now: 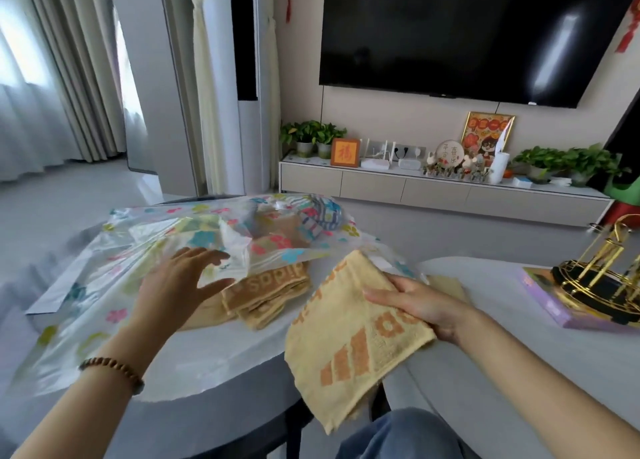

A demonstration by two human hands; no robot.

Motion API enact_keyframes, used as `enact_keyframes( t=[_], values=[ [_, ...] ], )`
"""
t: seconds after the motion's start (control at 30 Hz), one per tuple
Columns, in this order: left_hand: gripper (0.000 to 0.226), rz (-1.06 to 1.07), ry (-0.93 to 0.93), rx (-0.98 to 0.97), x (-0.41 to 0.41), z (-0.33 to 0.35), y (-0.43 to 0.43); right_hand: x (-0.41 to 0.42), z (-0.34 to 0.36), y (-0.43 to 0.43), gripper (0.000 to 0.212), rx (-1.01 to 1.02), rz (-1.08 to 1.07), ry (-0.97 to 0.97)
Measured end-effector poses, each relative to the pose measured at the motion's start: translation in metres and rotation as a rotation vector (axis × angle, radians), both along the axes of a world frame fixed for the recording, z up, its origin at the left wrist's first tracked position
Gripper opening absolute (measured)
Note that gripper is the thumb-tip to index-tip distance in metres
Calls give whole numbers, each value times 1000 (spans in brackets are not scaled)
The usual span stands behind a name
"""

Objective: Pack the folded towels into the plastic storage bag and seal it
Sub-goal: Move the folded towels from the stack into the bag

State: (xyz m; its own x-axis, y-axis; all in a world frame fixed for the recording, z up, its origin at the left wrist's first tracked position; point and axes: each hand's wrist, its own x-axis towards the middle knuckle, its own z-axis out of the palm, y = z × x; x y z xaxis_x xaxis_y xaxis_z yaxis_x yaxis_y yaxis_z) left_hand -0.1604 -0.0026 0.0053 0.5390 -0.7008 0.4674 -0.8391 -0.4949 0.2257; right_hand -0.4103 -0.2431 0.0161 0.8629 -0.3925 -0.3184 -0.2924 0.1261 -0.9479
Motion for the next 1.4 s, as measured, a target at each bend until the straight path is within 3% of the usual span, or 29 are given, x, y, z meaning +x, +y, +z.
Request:
enact_keyframes(
  t=[0.07,0.17,0.33,0.5,0.57,0.67,0.8,0.93,1.17,1.27,1.4],
  values=[
    [18,46,99,-21,7,3,5,21,-12,17,20,80,29,-6],
    [22,29,216,-69,14,9,6,57,-30,40,14,184,73,18],
    [24,-38,322,-361,19,29,-2,116,-49,63,39,282,109,-31],
    [23,-49,330,-470,28,48,-6,162,-57,50,52,385,-222,-318],
    [22,-47,325,-467,29,49,-6,171,-68,44,58,371,-402,-295],
    [26,-30,334,-446,30,43,-6,170,-88,39,78,296,-414,-173],
    [26,-27,315,-368,28,33,-7,156,-95,24,79,321,-262,-172],
    [22,-8,176,-223,19,29,-12,127,-92,7,78,321,-163,-197],
    [24,-263,221,-179,-36,30,-75,12,-92,-34,55,288,7,-71],
    [31,-360,239,-201,-72,20,-117,-40,-94,-62,47,247,-121,-17],
    [29,-511,303,-173,-120,-1,-173,-88,-102,-106,31,122,-492,-2]
  ],
)
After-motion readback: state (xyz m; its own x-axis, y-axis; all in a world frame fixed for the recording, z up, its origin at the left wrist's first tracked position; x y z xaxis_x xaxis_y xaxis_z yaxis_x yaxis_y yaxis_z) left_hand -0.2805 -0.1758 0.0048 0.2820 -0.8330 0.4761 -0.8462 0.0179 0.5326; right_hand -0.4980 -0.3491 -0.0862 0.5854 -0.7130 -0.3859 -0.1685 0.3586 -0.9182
